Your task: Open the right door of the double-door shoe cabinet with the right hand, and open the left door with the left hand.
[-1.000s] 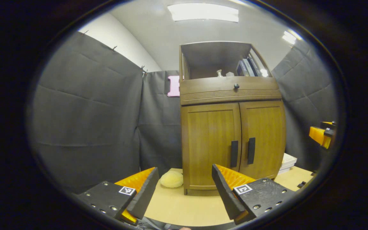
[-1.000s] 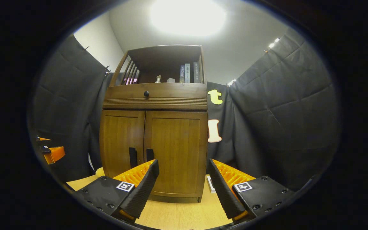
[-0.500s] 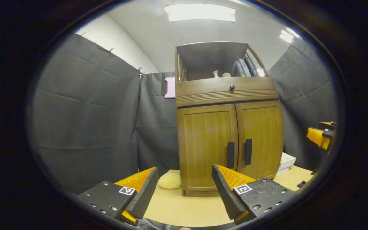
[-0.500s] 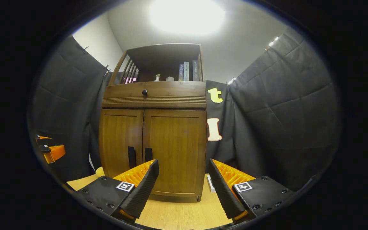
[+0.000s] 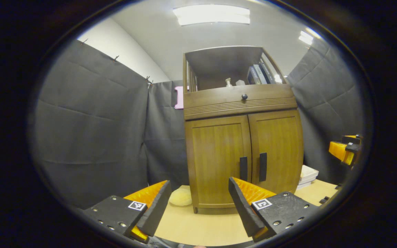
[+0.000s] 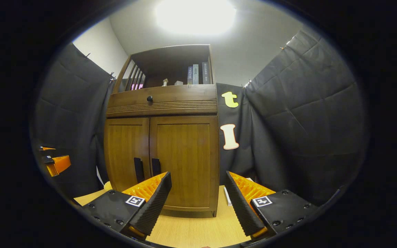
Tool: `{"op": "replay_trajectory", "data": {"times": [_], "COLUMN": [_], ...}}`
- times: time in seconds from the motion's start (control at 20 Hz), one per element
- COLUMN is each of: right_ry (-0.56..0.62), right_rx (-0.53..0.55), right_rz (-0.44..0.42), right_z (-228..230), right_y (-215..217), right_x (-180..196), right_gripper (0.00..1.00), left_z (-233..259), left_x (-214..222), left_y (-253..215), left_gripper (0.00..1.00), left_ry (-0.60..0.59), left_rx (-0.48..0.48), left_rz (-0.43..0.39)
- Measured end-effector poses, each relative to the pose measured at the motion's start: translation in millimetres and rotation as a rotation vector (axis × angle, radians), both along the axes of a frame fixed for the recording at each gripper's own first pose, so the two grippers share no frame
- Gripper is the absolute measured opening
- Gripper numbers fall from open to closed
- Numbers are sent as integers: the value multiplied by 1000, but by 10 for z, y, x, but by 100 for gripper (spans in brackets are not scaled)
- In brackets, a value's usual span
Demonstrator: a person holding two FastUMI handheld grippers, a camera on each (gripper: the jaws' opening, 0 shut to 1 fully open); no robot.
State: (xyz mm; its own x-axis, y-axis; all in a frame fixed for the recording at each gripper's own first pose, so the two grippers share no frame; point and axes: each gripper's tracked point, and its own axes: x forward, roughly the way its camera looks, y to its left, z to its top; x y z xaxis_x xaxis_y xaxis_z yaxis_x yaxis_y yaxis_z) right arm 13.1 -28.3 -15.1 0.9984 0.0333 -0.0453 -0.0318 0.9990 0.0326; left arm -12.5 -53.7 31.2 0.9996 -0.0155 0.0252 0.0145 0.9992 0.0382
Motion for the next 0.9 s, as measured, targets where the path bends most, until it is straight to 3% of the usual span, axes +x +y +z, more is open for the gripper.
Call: {"op": "replay_trajectory", "data": {"times": [0.35, 0.9], "right_ry": [-12, -1], "right_rx": [5, 9], "right_rz": [78, 140], "right_z": [-52, -208], "right_y": [93, 956], "right_x": [223, 1095], "right_gripper": [98, 97], "left_z": [-46, -68], "left_x": [-130, -166], "left_y": [-180, -147], "left_gripper": [96, 96], "left_ry": [22, 8], "left_rx": [-2, 4], "left_rz": [60, 109]}}
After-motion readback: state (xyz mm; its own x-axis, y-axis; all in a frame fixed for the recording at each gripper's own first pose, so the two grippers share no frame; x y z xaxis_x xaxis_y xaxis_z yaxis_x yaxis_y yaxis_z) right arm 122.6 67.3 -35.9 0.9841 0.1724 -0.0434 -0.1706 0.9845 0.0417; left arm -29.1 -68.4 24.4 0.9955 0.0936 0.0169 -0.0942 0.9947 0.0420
